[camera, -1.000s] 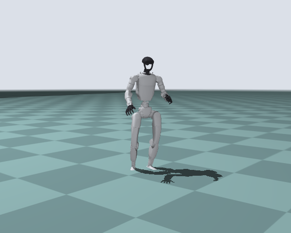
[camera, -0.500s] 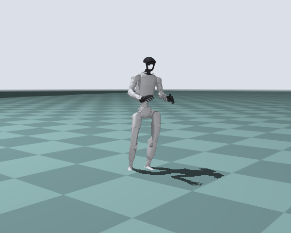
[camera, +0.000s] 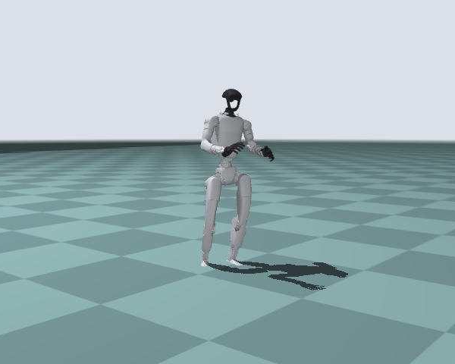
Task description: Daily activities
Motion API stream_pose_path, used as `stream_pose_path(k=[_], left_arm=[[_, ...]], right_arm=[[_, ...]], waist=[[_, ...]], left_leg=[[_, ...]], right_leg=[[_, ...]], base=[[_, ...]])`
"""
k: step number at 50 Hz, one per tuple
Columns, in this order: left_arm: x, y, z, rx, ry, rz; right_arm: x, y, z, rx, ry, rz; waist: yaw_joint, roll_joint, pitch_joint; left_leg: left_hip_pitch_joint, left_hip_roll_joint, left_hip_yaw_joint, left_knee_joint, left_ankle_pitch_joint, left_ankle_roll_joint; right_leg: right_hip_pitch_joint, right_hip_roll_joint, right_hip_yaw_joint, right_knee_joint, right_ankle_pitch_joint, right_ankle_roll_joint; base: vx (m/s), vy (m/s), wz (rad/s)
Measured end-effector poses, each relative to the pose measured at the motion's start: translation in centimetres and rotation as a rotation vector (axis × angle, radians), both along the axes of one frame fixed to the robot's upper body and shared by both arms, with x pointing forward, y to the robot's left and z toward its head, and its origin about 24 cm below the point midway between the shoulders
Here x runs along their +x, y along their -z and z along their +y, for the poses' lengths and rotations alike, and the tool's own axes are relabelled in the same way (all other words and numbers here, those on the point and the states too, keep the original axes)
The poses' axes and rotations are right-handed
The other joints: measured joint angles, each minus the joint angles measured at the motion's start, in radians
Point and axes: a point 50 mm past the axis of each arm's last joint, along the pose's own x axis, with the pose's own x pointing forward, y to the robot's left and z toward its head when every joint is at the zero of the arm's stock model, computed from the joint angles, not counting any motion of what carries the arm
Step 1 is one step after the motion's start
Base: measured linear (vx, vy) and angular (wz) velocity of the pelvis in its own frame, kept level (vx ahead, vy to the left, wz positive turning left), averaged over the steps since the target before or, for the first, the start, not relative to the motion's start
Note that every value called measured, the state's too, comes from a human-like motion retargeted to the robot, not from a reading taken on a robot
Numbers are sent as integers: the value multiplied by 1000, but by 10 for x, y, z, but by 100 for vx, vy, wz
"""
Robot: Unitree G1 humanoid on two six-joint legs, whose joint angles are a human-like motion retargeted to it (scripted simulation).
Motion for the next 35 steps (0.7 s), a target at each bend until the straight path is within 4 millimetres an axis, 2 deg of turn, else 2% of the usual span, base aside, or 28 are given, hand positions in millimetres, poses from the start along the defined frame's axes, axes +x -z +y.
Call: stream_pose_path(k=[10, 20, 35], left_arm=[[-1, -2, 4, 79, 14, -12], [0, -5, 6, 134, 30, -30], [2, -7, 7, 122, -1, -49]], right_arm=[[0, -6, 5, -14, -13, -35], [2, -27, 18, -115, -103, -110], [5, -51, 34, -214, -190, -201]], waist=[[1, 3, 1], [16, 1, 2], [34, 8, 4]], left_leg=[[7, 13, 5, 5, -3, -8], [8, 16, 12, -4, 5, -15], [-4, 24, 11, 3, 7, -21]], right_leg=[[12, 12, -2, -6, 4, -2], [8, 10, -8, -2, 4, 0], [6, 16, -20, -9, 10, 3]], base=[[0, 0, 0], [0, 0, 0], [0, 0, 0]])
